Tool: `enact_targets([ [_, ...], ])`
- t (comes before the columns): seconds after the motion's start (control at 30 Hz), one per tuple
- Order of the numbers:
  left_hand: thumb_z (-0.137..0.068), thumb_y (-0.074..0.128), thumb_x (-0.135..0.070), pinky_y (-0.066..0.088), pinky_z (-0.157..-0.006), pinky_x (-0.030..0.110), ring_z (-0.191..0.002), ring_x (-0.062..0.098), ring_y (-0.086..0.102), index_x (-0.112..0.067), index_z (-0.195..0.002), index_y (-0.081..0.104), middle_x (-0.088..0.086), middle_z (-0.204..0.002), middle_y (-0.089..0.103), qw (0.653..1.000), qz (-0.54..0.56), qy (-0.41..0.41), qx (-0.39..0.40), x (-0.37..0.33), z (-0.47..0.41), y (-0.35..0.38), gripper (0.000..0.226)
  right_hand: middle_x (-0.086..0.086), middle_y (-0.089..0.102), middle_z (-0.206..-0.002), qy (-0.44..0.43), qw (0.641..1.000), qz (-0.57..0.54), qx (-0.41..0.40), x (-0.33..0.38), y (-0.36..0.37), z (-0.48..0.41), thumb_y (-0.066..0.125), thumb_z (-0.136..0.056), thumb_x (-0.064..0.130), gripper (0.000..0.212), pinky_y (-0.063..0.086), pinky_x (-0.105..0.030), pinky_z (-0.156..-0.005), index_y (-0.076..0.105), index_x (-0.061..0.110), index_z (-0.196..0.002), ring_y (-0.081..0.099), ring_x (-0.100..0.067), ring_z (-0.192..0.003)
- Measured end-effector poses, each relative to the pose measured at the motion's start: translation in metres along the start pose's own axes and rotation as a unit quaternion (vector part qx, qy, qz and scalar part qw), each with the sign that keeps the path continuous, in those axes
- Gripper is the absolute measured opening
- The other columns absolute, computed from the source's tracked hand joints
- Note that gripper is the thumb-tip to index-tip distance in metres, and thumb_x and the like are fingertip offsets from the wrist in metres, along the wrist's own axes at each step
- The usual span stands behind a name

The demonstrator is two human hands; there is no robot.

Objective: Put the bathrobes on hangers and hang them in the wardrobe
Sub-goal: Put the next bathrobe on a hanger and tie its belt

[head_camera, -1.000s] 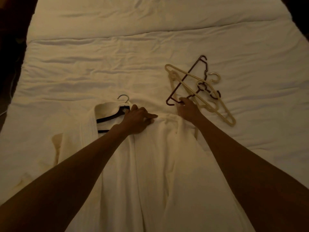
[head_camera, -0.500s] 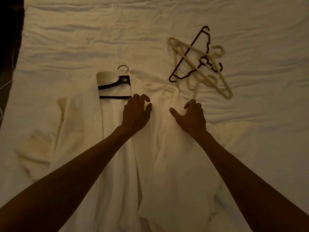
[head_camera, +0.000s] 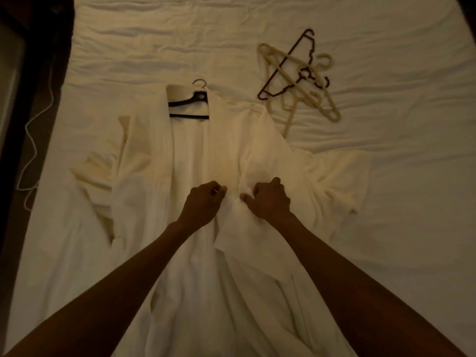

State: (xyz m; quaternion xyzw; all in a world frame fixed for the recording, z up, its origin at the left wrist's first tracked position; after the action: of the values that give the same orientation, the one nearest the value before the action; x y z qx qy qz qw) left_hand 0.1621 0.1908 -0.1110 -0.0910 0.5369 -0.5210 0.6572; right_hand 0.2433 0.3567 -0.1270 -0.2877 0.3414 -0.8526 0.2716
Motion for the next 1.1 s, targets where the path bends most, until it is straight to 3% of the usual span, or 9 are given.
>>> enact_targets([
  [0.13, -0.102, 0.048, -0.041, 0.047, -0.071, 0.027, -0.076, 0.014, 0.067, -0.013, -0.092, 0.069, 0.001, -0.083, 0.072, 0.992, 0.09, -0.071, 0.048, 0.013, 0.034, 0.013, 0.036, -0.013, 0.052, -0.121, -0.015, 0.995, -0.095, -0.012, -0.01, -0.015, 0.0, 0.057, -0.089, 0.052, 0.041, 0.046, -0.039, -0.092, 0.064, 0.016, -0.108, 0.054, -0.033, -0.111],
  [0.33, -0.097, 0.057, -0.042, 0.043, -0.08, 0.029, -0.098, 0.024, 0.061, -0.01, -0.125, 0.057, 0.013, -0.119, 0.06, 0.988, 0.023, -0.134, -0.067, 0.007, 0.046, 0.005, 0.043, -0.018, 0.066, -0.113, 0.016, 0.987, -0.13, -0.095, -0.073, -0.111, -0.014, 0.06, -0.091, 0.044, 0.032, 0.045, -0.034, -0.086, 0.064, 0.012, -0.085, 0.059, -0.035, -0.11],
  [0.47, -0.094, 0.061, -0.046, 0.045, -0.094, 0.036, -0.117, 0.031, 0.058, -0.009, -0.139, 0.044, 0.017, -0.132, 0.056, 0.969, 0.072, -0.224, -0.072, 0.004, 0.048, 0.014, 0.061, -0.018, 0.053, -0.132, 0.141, 0.962, -0.096, -0.214, -0.139, -0.181, -0.034, 0.058, -0.092, 0.041, 0.042, 0.043, -0.045, -0.096, 0.059, 0.011, -0.122, 0.051, -0.038, -0.122],
  [0.57, -0.092, 0.064, -0.045, 0.043, -0.089, 0.031, -0.118, 0.028, 0.056, -0.009, -0.134, 0.05, 0.012, -0.13, 0.059, 0.968, 0.081, -0.23, -0.066, -0.003, 0.048, 0.02, 0.057, -0.018, 0.038, -0.139, 0.205, 0.934, -0.102, -0.276, -0.164, -0.202, -0.036, 0.053, -0.097, 0.033, 0.047, 0.038, -0.051, -0.099, 0.041, 0.011, -0.136, 0.044, -0.036, -0.125],
  [0.73, -0.089, 0.069, -0.044, 0.049, -0.086, 0.036, -0.105, 0.027, 0.06, -0.009, -0.115, 0.059, 0.009, -0.11, 0.063, 0.964, 0.077, -0.243, -0.08, 0.001, 0.048, 0.023, 0.045, -0.014, 0.047, -0.124, 0.023, 0.912, -0.159, -0.378, -0.13, -0.157, -0.006, 0.051, -0.092, 0.022, 0.029, 0.045, -0.046, -0.087, 0.047, 0.013, -0.12, 0.051, -0.033, -0.114],
  [0.87, -0.091, 0.059, -0.056, 0.053, -0.084, 0.037, -0.088, 0.027, 0.065, -0.008, -0.093, 0.066, 0.005, -0.082, 0.064, 0.961, 0.06, -0.269, -0.012, 0.005, 0.052, 0.033, 0.048, -0.007, 0.057, -0.102, -0.102, 0.941, -0.203, -0.253, -0.097, -0.074, 0.026, 0.055, -0.092, 0.025, 0.018, 0.042, -0.037, -0.075, 0.053, 0.012, -0.104, 0.057, -0.028, -0.093],
  [1.0, -0.088, 0.052, -0.069, 0.051, -0.071, 0.035, -0.075, 0.026, 0.062, -0.01, -0.074, 0.058, 0.006, -0.075, 0.062, 0.956, 0.021, -0.291, 0.027, 0.011, 0.063, 0.037, 0.061, -0.009, 0.054, -0.111, -0.065, 0.982, -0.157, -0.081, -0.092, 0.012, 0.053, 0.059, -0.09, 0.047, 0.041, 0.046, -0.037, -0.081, 0.052, 0.012, -0.11, 0.056, -0.028, -0.099],
  [1.07, -0.087, 0.057, -0.065, 0.047, -0.072, 0.032, -0.085, 0.026, 0.06, -0.009, -0.085, 0.064, 0.01, -0.09, 0.065, 0.953, 0.094, -0.285, 0.039, 0.014, 0.066, 0.043, 0.057, -0.012, 0.049, -0.116, -0.036, 0.985, -0.152, -0.069, -0.098, 0.031, 0.064, 0.062, -0.087, 0.051, 0.051, 0.045, -0.036, -0.08, 0.05, 0.01, -0.114, 0.054, -0.029, -0.101],
  [1.1, -0.087, 0.062, -0.06, 0.046, -0.078, 0.031, -0.094, 0.027, 0.06, -0.006, -0.103, 0.067, 0.012, -0.106, 0.066, 0.943, 0.162, -0.289, 0.04, 0.016, 0.069, 0.045, 0.057, -0.012, 0.049, -0.116, -0.027, 0.985, -0.157, -0.073, -0.102, 0.035, 0.069, 0.062, -0.087, 0.052, 0.051, 0.043, -0.035, -0.079, 0.05, 0.01, -0.113, 0.053, -0.029, -0.1],
])
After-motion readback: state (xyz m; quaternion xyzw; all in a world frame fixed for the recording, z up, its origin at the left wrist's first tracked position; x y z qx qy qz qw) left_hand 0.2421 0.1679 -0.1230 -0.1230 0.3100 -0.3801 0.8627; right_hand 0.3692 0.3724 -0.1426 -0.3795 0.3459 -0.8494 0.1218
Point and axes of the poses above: each hand's wrist, its own z-axis away from the middle knuckle, its own y-axis out of the palm, x = y × z, the point moved 6 cm from there along -z, towards the middle knuckle
